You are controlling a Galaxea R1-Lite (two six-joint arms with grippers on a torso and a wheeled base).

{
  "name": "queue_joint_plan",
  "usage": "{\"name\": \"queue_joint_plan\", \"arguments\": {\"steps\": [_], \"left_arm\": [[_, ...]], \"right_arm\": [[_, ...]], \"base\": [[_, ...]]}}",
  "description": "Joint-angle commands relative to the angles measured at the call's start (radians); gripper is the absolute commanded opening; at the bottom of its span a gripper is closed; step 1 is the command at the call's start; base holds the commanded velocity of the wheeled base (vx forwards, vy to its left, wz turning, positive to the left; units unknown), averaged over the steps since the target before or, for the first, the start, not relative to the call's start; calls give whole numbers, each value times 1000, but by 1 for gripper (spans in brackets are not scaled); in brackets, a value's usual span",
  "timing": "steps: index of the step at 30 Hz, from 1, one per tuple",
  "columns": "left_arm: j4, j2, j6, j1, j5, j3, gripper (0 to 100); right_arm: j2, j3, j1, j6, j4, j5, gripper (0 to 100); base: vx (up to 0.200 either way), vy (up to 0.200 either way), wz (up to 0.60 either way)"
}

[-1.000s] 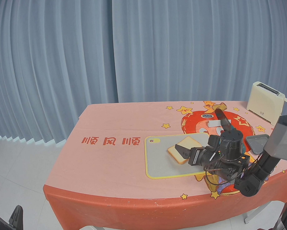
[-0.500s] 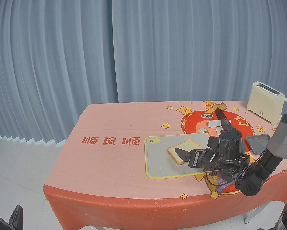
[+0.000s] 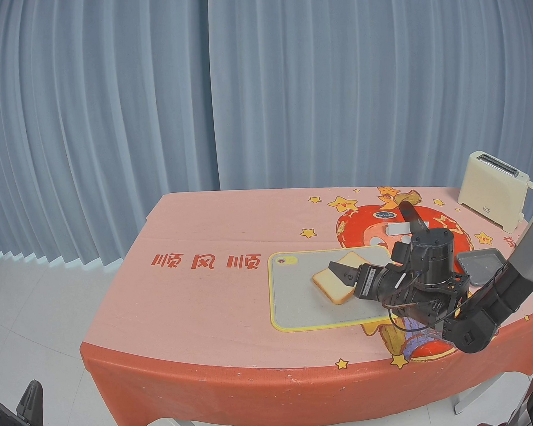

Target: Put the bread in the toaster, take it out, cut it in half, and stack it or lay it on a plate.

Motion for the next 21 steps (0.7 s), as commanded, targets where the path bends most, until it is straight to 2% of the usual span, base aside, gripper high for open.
{"name": "queue_joint_plan", "arguments": {"steps": [1,6,8,12,21], "left_arm": [[0,-16,-1,0,1,18,0],[0,-16,-1,0,1,18,0],[0,-16,-1,0,1,18,0],[0,-16,-1,0,1,18,0],[0,-16,-1,0,1,18,0]], "right_arm": [[-10,-6,1,2,30,-1,100],[-56,-14,-3,8,144,0,100],[-64,-30,1,31,181,0,100],[-75,-50,1,59,190,-1,100],[-76,-52,-3,59,188,-5,100]], "base": [[0,0,0],[0,0,0],[0,0,0],[0,0,0],[0,0,0]]}}
